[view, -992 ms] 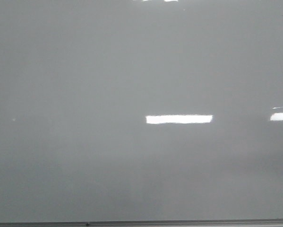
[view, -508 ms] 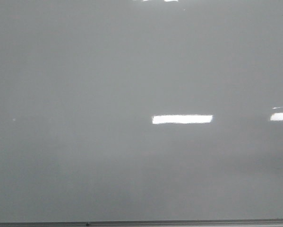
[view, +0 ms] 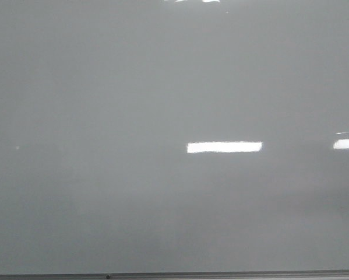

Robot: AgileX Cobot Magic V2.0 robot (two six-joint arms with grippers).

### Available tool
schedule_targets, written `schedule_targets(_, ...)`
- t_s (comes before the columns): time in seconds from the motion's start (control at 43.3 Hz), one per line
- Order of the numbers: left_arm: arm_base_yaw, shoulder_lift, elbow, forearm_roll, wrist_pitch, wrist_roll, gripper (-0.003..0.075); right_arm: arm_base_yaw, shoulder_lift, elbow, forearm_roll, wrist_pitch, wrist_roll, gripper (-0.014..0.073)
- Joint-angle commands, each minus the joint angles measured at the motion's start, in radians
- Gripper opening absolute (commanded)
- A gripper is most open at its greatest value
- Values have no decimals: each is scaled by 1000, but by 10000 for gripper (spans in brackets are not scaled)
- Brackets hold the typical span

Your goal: Write number 7 on whiteboard

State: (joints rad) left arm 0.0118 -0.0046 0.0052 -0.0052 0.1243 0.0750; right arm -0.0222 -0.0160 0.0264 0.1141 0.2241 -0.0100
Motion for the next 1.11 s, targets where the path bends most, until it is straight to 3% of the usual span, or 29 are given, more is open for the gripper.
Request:
schedule_targets(0.0, -3, -14, 5, -10, -87, -9, -20, 2, -8, -4, -11, -72, 0, -59)
schedule_targets(0.369, -3, -14, 5, -10, -111, -9, -20, 2, -8, -4, -11, -96, 0, -59)
schedule_targets(0.6, -3, -14, -40, -10, -253, -9, -20, 2, -6, -78, -11, -148, 0, -59)
schedule_targets(0.877, -3, 125, -305, -3, 15, -9, -20, 2, 119, -371, 5, 58, 10, -59)
schedule_targets(1.085, -3, 338, -377, -3, 44, -9, -20, 2, 302, -483, 17, 132, 10, -59)
